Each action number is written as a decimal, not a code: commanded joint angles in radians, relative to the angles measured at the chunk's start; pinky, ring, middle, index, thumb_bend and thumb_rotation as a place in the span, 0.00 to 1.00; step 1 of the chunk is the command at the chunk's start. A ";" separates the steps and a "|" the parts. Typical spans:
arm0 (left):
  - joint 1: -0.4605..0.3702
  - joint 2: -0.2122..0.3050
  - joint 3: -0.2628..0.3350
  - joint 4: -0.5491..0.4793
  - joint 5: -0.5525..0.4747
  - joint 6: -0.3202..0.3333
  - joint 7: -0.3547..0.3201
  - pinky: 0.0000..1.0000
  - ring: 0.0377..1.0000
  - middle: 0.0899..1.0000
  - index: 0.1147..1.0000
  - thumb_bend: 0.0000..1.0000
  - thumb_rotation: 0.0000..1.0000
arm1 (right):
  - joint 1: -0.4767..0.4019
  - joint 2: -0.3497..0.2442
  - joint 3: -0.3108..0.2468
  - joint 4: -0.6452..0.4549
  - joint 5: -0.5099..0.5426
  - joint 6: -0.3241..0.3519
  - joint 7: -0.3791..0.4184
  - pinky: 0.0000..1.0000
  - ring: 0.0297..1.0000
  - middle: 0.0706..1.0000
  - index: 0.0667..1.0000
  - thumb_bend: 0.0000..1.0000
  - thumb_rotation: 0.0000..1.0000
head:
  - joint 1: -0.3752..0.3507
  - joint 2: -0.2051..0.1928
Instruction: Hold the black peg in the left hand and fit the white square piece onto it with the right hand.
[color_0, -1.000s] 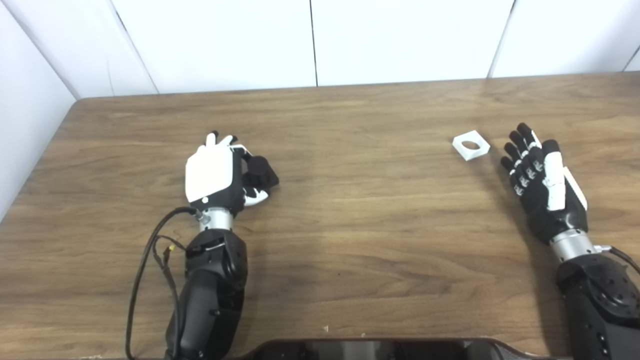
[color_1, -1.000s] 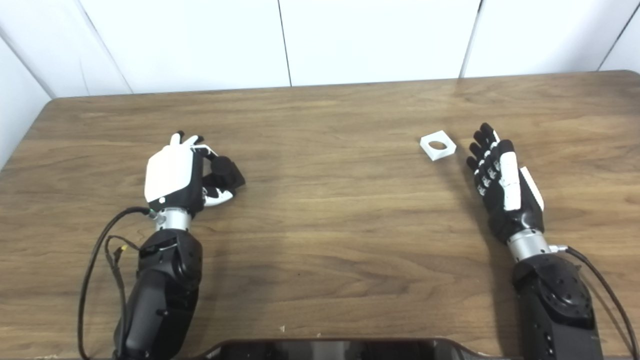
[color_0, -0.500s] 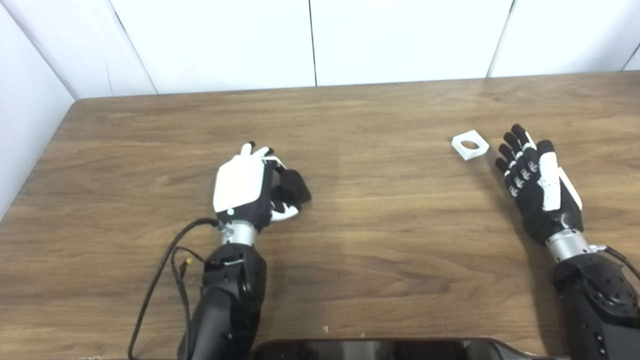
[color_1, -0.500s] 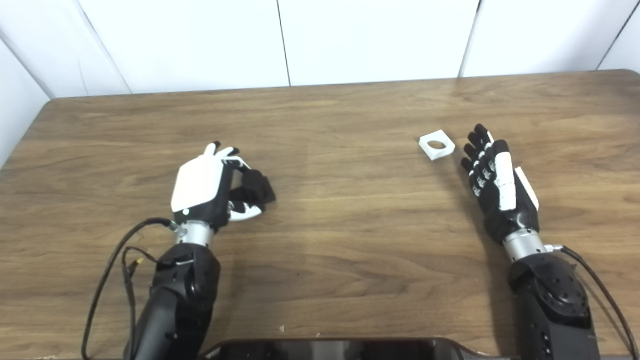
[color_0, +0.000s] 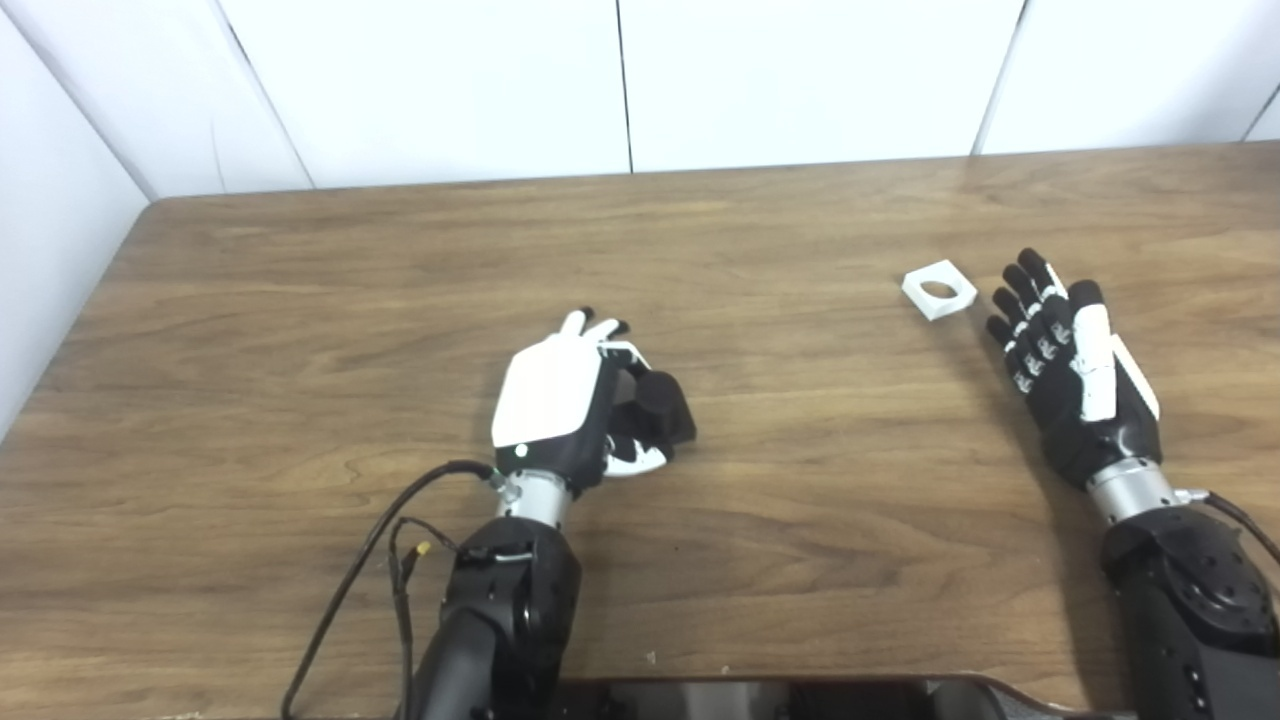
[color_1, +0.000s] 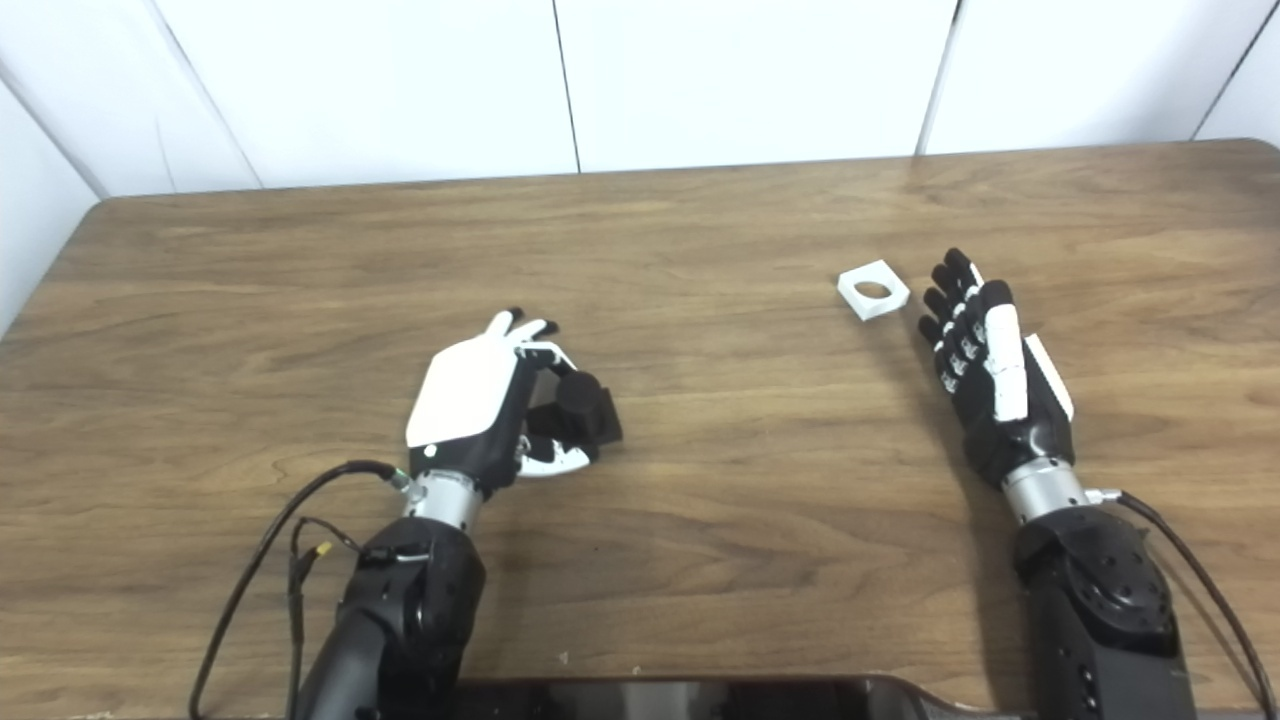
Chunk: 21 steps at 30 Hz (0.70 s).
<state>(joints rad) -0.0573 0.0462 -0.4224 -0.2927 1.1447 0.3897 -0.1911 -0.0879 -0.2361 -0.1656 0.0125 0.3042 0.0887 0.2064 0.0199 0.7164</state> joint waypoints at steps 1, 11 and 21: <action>-0.001 -0.002 -0.015 -0.028 0.007 -0.027 0.001 0.90 0.98 0.87 0.42 0.52 0.07 | 0.009 0.012 0.012 0.001 0.007 0.003 0.010 1.00 1.00 1.00 1.00 0.56 1.00 | 0.001 0.001; 0.048 -0.030 -0.058 -0.058 -0.004 -0.058 -0.009 0.90 0.99 0.88 0.42 0.52 0.07 | 0.009 0.009 0.016 -0.009 -0.004 0.008 0.002 1.00 1.00 1.00 1.00 0.53 1.00 | -0.011 0.005; 0.072 -0.046 -0.072 -0.078 0.004 -0.067 -0.035 0.92 0.99 0.89 0.42 0.52 0.06 | 0.012 0.006 0.019 -0.016 -0.006 0.021 0.005 1.00 1.00 1.00 1.00 0.56 1.00 | -0.014 0.007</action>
<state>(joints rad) 0.0238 0.0026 -0.4954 -0.3509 1.1395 0.3363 -0.2252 -0.0830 -0.2356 -0.1551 0.0041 0.2938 0.1003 0.2052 0.0046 0.7225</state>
